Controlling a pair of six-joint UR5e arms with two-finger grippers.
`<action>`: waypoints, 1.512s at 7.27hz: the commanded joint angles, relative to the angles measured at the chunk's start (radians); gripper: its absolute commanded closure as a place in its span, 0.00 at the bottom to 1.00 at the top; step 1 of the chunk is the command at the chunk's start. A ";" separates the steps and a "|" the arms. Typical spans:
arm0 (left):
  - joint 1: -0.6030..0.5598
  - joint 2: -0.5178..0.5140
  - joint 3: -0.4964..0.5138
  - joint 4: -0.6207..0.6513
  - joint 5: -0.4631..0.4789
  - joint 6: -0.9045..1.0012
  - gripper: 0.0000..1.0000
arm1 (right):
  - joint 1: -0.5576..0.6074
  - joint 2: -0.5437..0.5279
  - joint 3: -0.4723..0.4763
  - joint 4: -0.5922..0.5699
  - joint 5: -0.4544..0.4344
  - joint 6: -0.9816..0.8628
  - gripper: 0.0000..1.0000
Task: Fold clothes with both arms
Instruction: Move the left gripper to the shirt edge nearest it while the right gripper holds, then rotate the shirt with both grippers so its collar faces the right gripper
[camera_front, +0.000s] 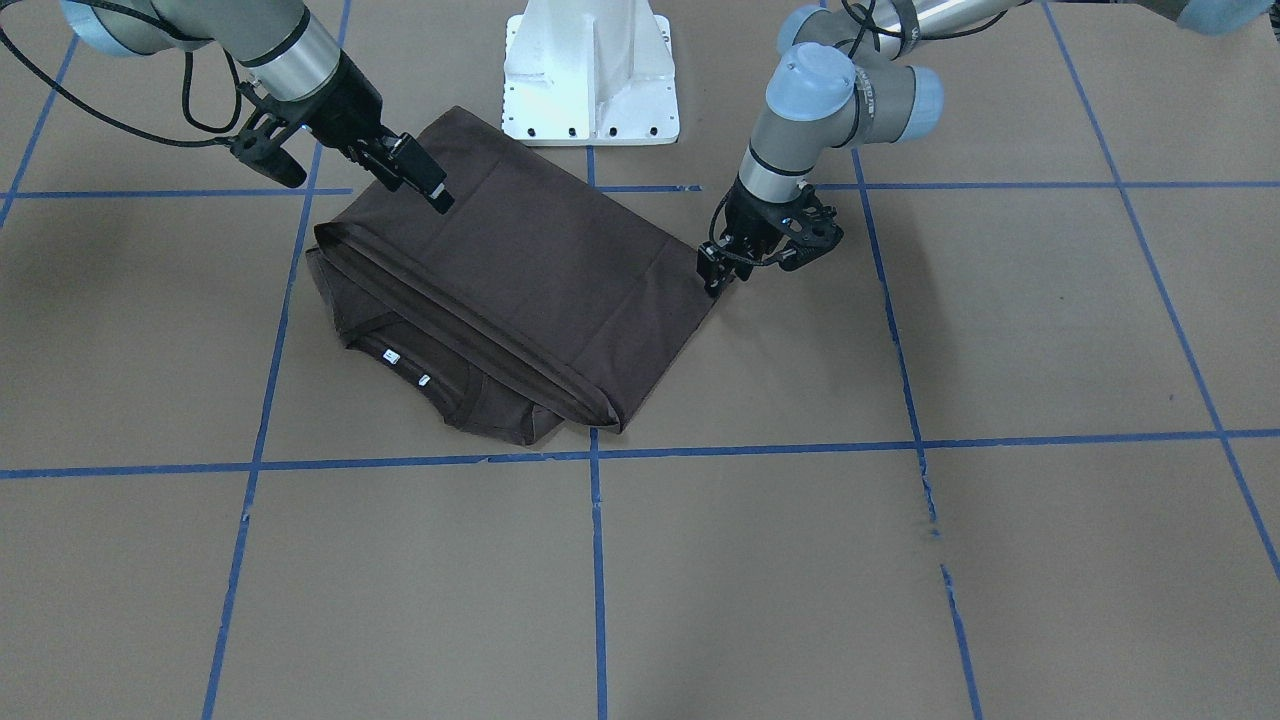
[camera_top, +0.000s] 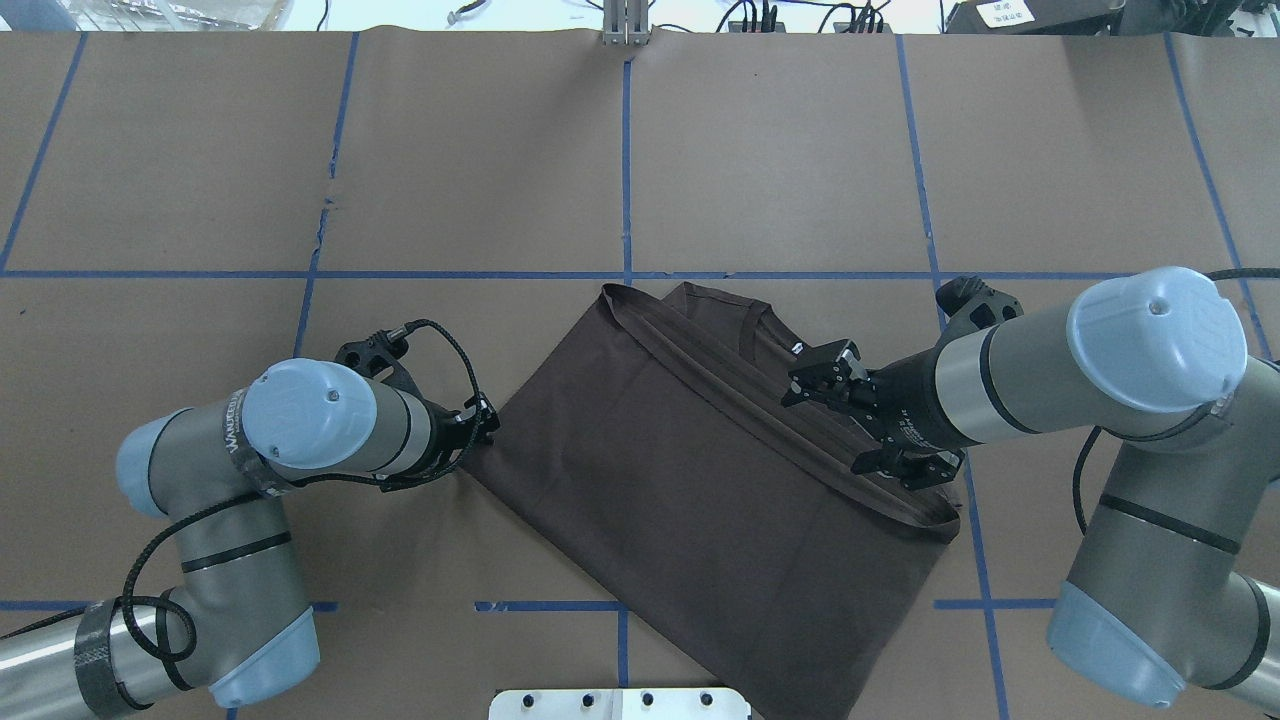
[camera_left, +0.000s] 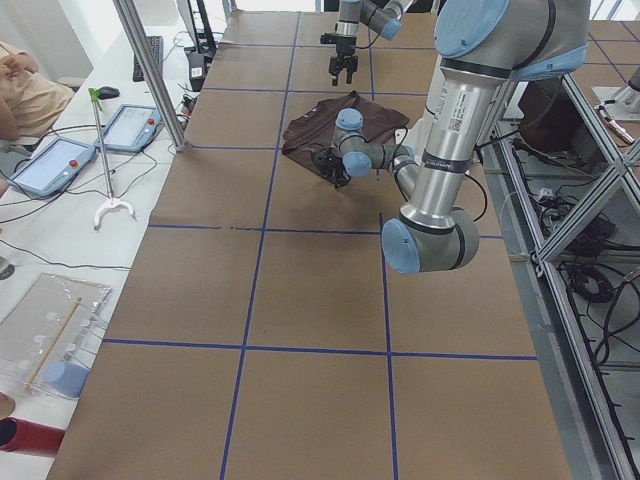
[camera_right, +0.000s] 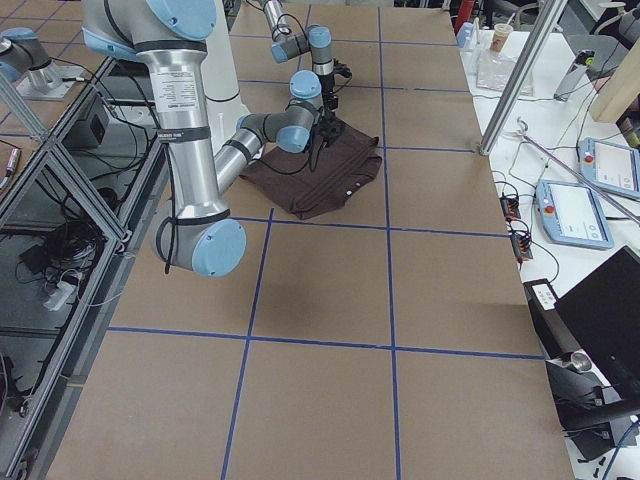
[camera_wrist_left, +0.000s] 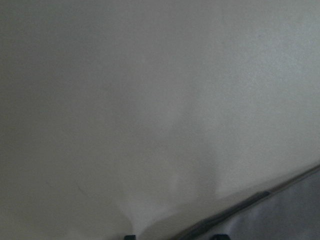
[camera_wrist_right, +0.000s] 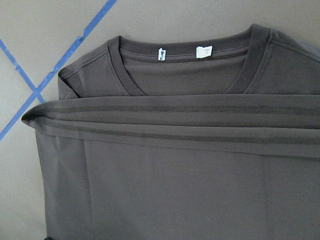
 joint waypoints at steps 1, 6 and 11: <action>0.000 0.002 0.000 0.004 0.000 -0.007 0.52 | 0.000 0.001 -0.001 0.000 -0.009 0.000 0.00; 0.002 -0.007 -0.106 0.172 -0.001 -0.027 1.00 | 0.000 0.006 -0.001 0.000 -0.014 0.005 0.00; -0.150 -0.128 -0.027 0.157 0.087 0.427 1.00 | -0.012 0.008 -0.004 0.000 -0.150 0.005 0.00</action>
